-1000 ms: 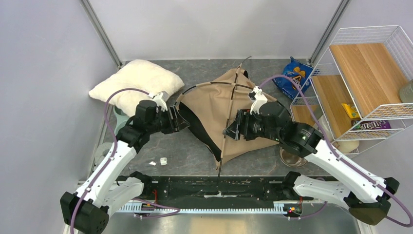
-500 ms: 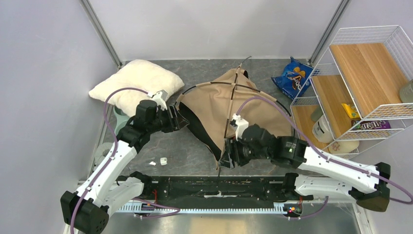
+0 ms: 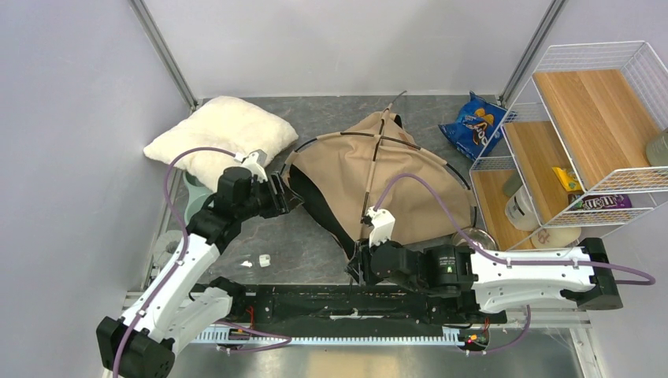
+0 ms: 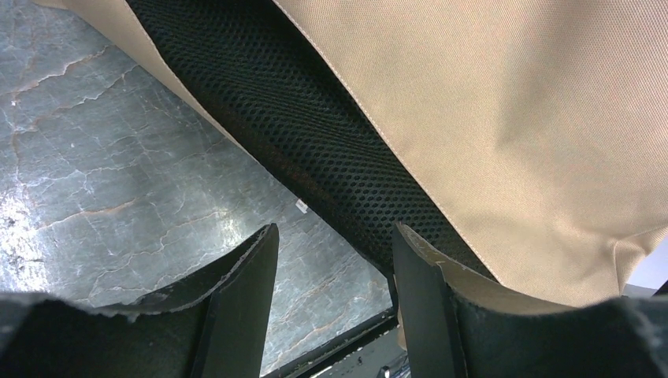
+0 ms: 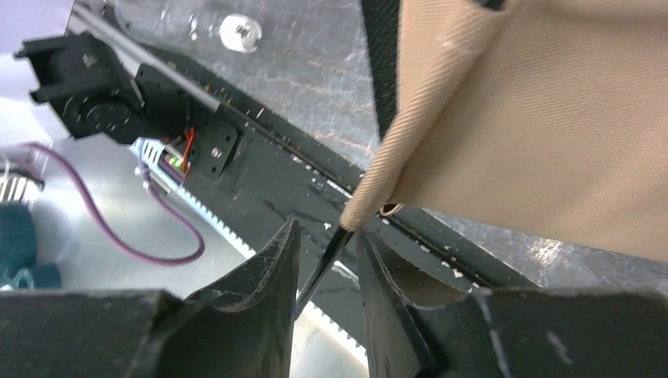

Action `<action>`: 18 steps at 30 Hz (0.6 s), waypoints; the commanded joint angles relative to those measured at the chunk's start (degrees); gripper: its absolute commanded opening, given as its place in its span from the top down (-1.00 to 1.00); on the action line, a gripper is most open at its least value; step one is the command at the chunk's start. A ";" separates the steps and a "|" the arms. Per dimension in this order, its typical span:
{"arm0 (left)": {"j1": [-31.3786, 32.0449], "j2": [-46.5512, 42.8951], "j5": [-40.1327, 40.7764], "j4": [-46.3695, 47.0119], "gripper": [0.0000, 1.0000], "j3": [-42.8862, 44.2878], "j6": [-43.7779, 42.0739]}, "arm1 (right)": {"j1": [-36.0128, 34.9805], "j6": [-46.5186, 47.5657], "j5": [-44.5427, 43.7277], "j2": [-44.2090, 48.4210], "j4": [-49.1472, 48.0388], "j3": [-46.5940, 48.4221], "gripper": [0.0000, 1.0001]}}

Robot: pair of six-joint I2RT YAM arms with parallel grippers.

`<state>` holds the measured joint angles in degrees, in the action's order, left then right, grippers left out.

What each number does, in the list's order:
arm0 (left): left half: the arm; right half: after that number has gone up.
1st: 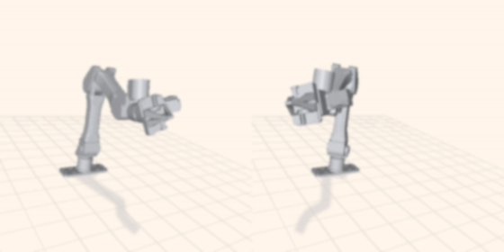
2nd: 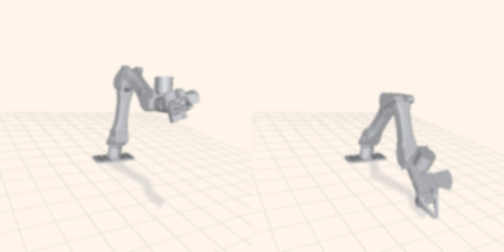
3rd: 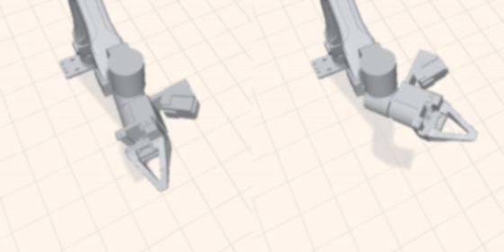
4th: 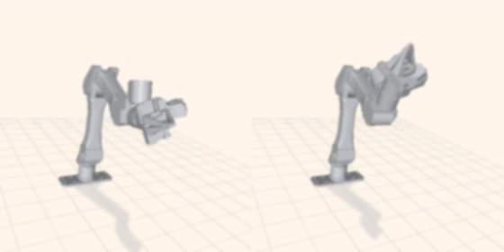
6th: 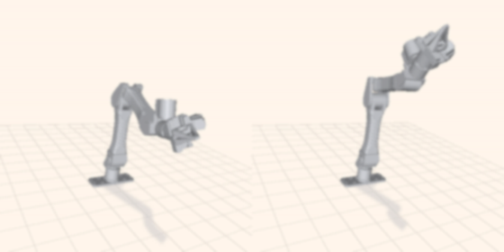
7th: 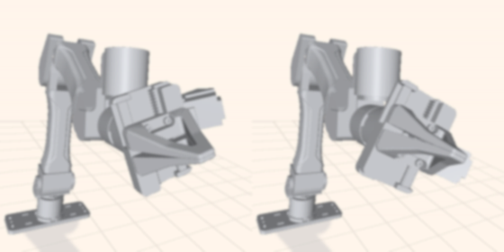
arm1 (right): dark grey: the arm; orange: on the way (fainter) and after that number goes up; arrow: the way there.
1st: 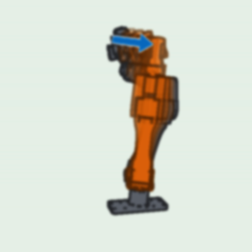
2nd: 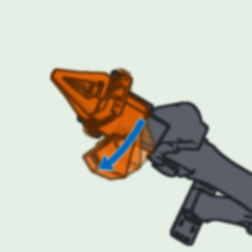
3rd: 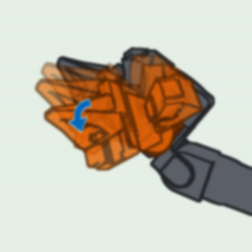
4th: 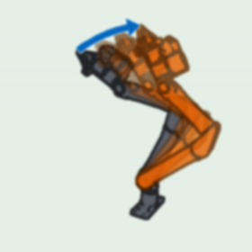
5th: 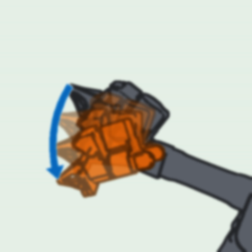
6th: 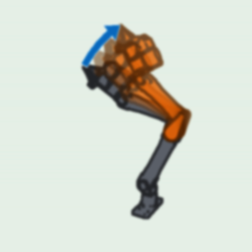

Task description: Set up the pet tent

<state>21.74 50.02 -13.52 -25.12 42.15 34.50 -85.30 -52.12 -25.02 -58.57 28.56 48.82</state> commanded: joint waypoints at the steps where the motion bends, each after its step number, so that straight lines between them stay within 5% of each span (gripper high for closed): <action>1: 0.17 -2.14 1.04 2.45 -0.23 -0.74 1.95 | -0.27 -3.58 -8.17 0.15 -2.23 -1.84 0.23; 7: 0.18 -3.06 0.91 2.62 -0.23 -1.36 2.50 | -0.23 -4.92 -8.86 0.35 -4.40 -3.94 0.34; 12: 0.20 -4.85 0.75 2.56 -0.23 -1.72 2.42 | -0.25 -3.15 -9.77 0.63 -6.55 -3.07 1.00; 18: 0.20 -7.21 0.12 1.68 -0.24 -0.74 1.92 | 0.01 2.90 -15.04 1.98 -7.31 2.14 1.00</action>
<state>21.74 44.73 -13.47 -24.91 40.58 35.40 -85.30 -54.65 -32.93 -58.54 24.21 45.43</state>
